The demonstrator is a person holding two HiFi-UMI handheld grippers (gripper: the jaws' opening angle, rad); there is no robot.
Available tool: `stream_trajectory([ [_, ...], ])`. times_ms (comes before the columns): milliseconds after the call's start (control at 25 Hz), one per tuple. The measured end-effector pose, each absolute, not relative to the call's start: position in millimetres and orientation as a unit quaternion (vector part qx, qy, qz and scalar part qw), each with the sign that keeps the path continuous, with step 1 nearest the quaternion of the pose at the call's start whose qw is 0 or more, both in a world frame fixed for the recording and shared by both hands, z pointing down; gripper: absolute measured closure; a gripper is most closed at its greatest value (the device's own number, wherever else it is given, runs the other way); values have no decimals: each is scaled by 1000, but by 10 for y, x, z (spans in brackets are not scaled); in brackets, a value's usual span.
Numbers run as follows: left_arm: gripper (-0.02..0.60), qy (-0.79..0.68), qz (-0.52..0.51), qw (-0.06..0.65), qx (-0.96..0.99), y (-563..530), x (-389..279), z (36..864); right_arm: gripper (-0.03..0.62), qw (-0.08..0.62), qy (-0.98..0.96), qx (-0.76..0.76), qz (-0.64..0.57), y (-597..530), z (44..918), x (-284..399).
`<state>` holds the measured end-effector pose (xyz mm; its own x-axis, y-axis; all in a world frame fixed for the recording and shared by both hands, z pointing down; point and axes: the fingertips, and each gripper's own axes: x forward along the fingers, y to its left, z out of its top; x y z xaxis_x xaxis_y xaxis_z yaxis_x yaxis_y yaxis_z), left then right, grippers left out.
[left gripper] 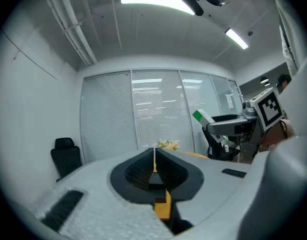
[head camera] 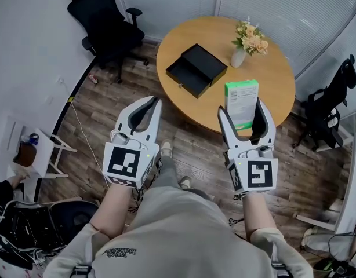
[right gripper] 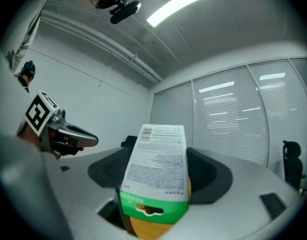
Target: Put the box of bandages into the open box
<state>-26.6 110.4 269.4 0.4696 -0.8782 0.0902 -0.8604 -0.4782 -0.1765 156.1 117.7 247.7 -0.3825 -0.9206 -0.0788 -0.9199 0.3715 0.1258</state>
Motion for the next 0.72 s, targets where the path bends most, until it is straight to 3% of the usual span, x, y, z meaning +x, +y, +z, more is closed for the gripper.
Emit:
stream_trajectory([
  [720,551,495,-85,44,-864,550,-380,2822,256,23,-837,542,-73,591,2608,1258],
])
